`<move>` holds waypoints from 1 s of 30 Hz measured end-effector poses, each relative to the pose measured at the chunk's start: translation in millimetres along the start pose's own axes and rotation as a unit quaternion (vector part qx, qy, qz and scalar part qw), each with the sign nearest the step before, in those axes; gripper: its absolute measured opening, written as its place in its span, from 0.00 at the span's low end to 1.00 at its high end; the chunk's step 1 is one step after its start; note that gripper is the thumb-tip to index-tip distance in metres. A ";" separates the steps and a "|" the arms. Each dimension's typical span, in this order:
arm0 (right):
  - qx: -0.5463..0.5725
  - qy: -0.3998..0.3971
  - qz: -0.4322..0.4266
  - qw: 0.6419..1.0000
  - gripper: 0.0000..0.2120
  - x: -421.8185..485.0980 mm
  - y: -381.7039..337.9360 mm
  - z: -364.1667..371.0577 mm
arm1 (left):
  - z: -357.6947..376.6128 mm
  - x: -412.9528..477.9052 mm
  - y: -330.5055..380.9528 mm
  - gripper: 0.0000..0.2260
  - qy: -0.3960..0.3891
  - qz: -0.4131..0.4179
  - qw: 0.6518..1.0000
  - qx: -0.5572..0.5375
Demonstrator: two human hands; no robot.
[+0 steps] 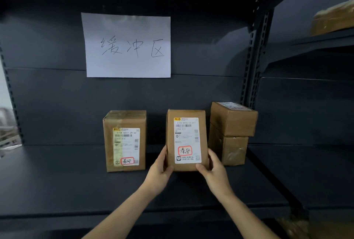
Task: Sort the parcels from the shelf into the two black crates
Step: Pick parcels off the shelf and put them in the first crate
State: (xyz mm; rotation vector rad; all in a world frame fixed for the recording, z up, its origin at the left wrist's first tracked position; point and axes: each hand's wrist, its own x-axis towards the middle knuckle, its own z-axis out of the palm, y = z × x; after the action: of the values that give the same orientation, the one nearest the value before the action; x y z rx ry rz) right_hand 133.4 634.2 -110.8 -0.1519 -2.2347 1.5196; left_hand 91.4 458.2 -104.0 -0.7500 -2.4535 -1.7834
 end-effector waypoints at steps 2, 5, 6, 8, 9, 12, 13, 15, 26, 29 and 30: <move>-0.016 -0.002 0.002 1.000 0.31 0.2 1.2 7.1 | -3.3 -2.3 -2.5 0.31 0.008 0.002 0.999 0.034; -0.040 0.009 0.002 0.999 0.31 4.0 -0.3 18.0 | -9.5 -1.6 -4.7 0.34 0.007 -0.015 0.997 0.074; -0.047 0.013 0.004 0.999 0.31 6.0 -1.3 21.1 | -11.7 -1.2 -5.7 0.35 0.001 -0.022 0.996 0.089; -0.056 0.022 0.009 0.998 0.31 10.3 -2.5 27.2 | -16.5 -1.7 -7.6 0.35 -0.016 -0.040 0.993 0.112; -0.059 0.025 0.010 0.998 0.31 12.4 -3.3 30.6 | -19.2 -2.8 -8.5 0.35 -0.021 -0.052 0.992 0.117; -0.070 0.027 0.007 0.997 0.31 18.0 -6.3 42.4 | -33.2 -9.3 -12.7 0.34 0.006 -0.081 0.989 0.123; -0.074 0.024 0.006 0.997 0.31 20.4 -7.4 46.2 | -40.8 -12.6 -15.1 0.32 0.028 -0.086 0.988 0.128; -0.081 0.017 0.008 0.996 0.31 24.8 -8.8 52.6 | -59.0 -20.8 -21.3 0.25 0.073 -0.089 0.984 0.138; -0.103 0.001 0.049 0.993 0.26 35.1 1.0 58.7 | -85.2 -31.5 -40.5 0.13 0.134 -0.063 0.973 0.176; -0.095 -0.009 0.050 0.994 0.28 35.2 1.8 57.0 | -70.7 -23.7 -35.6 0.14 0.118 -0.055 0.977 0.170; -0.095 -0.013 0.052 0.994 0.29 35.0 2.2 56.0 | -67.0 -20.9 -34.0 0.15 0.115 -0.054 0.977 0.172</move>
State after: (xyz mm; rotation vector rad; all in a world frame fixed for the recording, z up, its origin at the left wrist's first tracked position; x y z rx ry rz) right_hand 78.7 598.2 -119.8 -0.3117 -2.4236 1.3634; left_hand 79.3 382.3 -117.0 -0.3662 -2.5794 -1.3247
